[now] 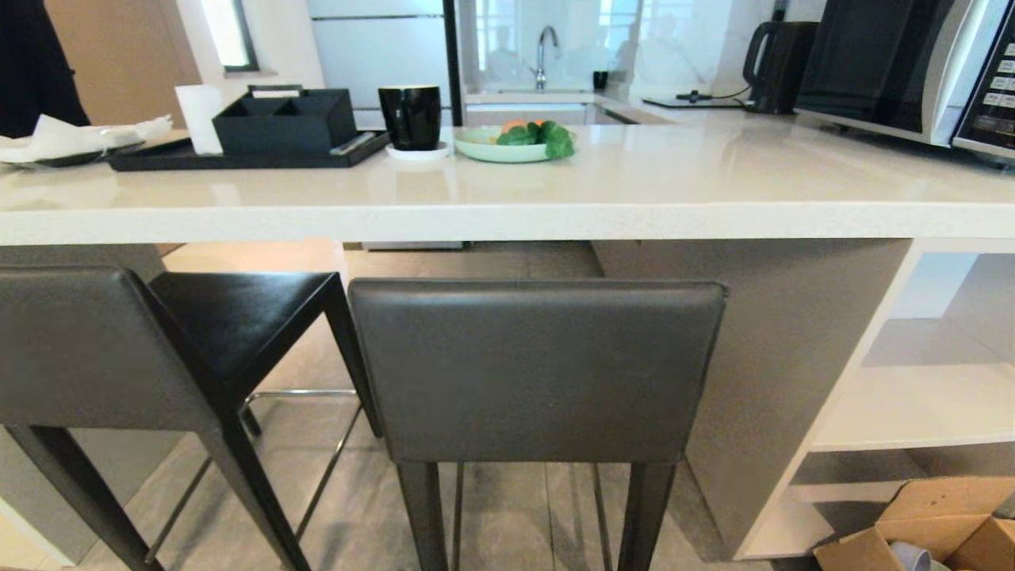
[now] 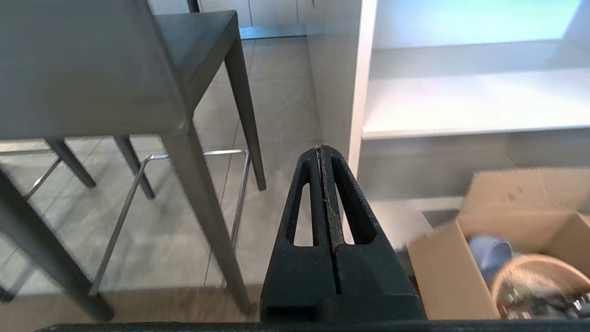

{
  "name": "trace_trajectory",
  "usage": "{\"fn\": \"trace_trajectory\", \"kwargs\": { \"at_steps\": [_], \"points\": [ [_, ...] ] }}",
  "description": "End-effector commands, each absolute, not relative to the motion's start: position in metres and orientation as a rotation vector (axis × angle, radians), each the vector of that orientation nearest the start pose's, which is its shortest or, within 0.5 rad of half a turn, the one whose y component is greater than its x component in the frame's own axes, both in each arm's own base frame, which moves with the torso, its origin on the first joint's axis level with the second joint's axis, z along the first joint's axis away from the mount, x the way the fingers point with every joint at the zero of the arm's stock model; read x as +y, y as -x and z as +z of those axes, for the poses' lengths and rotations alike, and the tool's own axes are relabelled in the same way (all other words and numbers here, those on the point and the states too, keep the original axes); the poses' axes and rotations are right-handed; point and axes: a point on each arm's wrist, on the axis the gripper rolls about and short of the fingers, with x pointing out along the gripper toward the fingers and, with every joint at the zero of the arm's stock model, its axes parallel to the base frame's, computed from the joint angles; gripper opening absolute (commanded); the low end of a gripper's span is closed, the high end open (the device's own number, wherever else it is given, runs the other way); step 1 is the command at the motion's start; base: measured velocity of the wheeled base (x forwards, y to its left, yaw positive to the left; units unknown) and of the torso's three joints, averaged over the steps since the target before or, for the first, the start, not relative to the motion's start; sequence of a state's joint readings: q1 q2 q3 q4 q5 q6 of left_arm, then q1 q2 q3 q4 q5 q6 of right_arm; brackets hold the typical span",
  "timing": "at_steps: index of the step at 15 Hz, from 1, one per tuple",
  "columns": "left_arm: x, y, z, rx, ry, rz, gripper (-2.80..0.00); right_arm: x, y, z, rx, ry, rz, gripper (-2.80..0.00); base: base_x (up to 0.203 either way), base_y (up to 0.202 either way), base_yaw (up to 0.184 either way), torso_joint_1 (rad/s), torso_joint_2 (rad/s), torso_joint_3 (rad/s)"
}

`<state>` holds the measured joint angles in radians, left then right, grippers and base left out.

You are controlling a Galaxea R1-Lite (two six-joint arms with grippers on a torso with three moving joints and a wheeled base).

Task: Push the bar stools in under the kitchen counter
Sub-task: Pull the gray chair out from under the dining table

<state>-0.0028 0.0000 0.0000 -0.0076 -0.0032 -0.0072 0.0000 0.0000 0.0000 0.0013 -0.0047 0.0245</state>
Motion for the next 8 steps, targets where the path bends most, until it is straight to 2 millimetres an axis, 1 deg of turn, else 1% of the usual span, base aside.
{"fn": "trace_trajectory", "kwargs": {
  "at_steps": [1,6,7,8],
  "points": [
    [0.0000,0.0227,0.0763,-0.006,0.008,-0.006,-2.80,-0.0001,0.0227,0.0754,0.003,-0.025,-0.005,-2.80,0.198,0.000,0.001,-0.001,0.00,0.001],
    [0.0000,0.0227,0.0763,-0.006,0.009,-0.006,-2.80,-0.0001,0.0226,0.0751,0.003,-0.025,-0.005,-2.80,0.189,0.000,0.002,0.001,0.00,0.001],
    [0.0000,0.0227,0.0763,-0.006,0.009,-0.005,-2.80,-0.0001,0.0227,0.0754,0.003,-0.025,-0.005,-2.80,0.082,0.000,-0.001,0.007,0.00,-0.006],
    [0.0000,0.0227,0.0763,-0.006,0.009,-0.006,-2.80,-0.0001,0.0226,0.0749,0.005,-0.025,-0.005,-2.80,0.000,0.000,0.000,0.000,0.00,0.000]
  ]
}}
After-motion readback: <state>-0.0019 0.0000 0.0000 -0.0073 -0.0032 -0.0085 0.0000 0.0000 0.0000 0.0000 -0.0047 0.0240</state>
